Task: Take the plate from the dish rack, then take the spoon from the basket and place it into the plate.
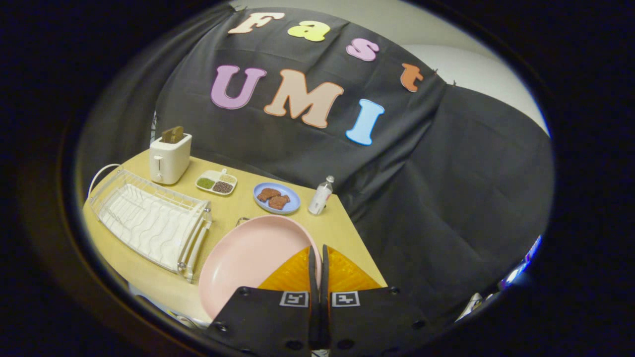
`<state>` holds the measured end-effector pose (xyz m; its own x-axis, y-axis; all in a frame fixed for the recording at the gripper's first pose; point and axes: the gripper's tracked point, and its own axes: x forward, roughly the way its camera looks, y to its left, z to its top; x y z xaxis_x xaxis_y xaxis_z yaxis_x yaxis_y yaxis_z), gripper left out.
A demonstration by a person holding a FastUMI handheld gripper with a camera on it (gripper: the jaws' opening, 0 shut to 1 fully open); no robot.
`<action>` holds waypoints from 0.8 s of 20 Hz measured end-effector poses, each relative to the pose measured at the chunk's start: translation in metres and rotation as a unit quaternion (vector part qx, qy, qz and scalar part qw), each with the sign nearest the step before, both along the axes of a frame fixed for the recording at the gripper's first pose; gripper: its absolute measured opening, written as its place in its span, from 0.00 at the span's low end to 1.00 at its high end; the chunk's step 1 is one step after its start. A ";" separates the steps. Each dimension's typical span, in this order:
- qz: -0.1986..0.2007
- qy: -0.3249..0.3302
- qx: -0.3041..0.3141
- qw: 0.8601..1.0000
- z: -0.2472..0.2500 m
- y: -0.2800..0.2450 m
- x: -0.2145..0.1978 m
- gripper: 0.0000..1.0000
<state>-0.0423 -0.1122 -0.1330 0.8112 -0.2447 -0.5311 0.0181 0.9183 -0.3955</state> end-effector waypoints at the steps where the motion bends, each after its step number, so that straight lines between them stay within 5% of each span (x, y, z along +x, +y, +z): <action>1: -0.004 -0.002 0.008 1.000 -0.005 -0.007 -0.003 0.03; 16: -0.033 0.027 0.152 0.987 -0.130 -0.054 -0.020 0.03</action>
<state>-0.0624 -0.1657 -0.2629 0.7674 -0.1192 -0.6300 0.0693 0.9922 -0.1034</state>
